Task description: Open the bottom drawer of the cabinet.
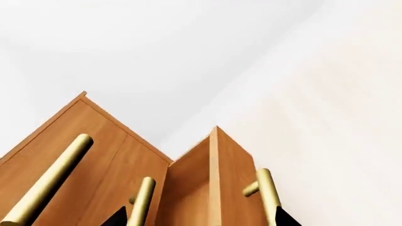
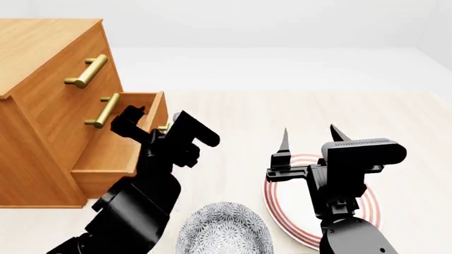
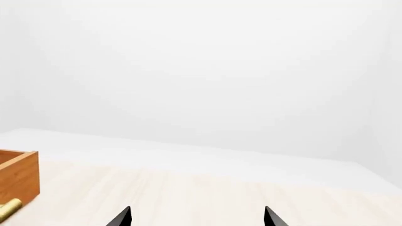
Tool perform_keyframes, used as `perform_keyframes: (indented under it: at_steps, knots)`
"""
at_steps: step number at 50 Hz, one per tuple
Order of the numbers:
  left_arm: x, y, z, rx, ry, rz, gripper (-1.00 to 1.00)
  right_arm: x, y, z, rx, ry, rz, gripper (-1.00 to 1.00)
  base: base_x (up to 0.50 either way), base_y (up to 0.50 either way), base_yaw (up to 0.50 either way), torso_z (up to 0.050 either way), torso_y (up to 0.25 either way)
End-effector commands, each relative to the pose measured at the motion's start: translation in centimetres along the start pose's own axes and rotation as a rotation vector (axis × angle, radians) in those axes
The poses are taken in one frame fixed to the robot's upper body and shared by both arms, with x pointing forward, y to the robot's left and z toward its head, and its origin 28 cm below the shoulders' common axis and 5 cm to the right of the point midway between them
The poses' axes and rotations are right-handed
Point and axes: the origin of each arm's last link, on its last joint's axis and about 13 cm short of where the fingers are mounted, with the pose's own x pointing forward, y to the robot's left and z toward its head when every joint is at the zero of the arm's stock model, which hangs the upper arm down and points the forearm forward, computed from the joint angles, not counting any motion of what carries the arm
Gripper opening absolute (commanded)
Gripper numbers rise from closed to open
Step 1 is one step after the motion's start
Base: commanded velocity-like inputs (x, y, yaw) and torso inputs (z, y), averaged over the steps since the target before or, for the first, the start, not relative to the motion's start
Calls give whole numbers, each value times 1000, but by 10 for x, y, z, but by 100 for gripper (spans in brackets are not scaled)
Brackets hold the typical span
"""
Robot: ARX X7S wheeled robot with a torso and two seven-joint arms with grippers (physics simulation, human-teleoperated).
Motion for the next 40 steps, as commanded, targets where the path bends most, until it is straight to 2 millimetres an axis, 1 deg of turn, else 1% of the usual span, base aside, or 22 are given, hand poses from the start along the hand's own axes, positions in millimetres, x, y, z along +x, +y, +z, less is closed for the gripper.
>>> perform_keyframes:
  at_steps: [1, 2, 3, 4, 5, 9, 15, 16, 21, 23, 40]
  knots:
    - [-4, 36, 19, -283, 34, 22, 100, 0, 0, 0, 1, -3, 2, 100, 0, 0, 0, 0, 0]
    - [-2, 35, 17, -293, 55, -7, 100, 1, 0, 1, 2, -3, 2, 100, 0, 0, 0, 0, 0]
    - [2, 33, 15, -305, 91, -1, 100, 0, 0, 1, 1, -4, 2, 100, 0, 0, 0, 0, 0]
    - [2, 33, 15, -305, 91, -1, 100, 0, 0, 1, 1, -4, 2, 100, 0, 0, 0, 0, 0]
    - [8, 33, 13, -324, 133, 10, 100, 0, 0, 1, 1, -3, 2, 100, 0, 0, 0, 0, 0]
    - [18, 32, 10, -377, 198, -75, 100, 0, -1, 3, -1, -7, -1, 100, 0, 0, 0, 0, 0]
    - [27, 32, 9, -420, 266, -135, 100, 1, 0, 2, -1, -6, 0, 100, 0, 0, 0, 0, 0]
    - [32, 31, 7, -412, 325, -114, 100, 1, 0, 2, 0, -6, 0, 100, 0, 0, 0, 0, 0]
    - [39, 30, 4, -448, 384, -164, 100, 0, 0, 1, 1, -4, 0, 100, 0, 0, 0, 0, 0]
    - [43, 29, 0, -456, 434, -202, 100, 1, 0, 0, 2, -3, -2, 100, 0, 0, 0, 0, 0]
    - [59, 29, -12, -554, 550, -270, 100, 0, 0, -3, 5, 4, -1, 100, 0, 0, 0, 0, 0]
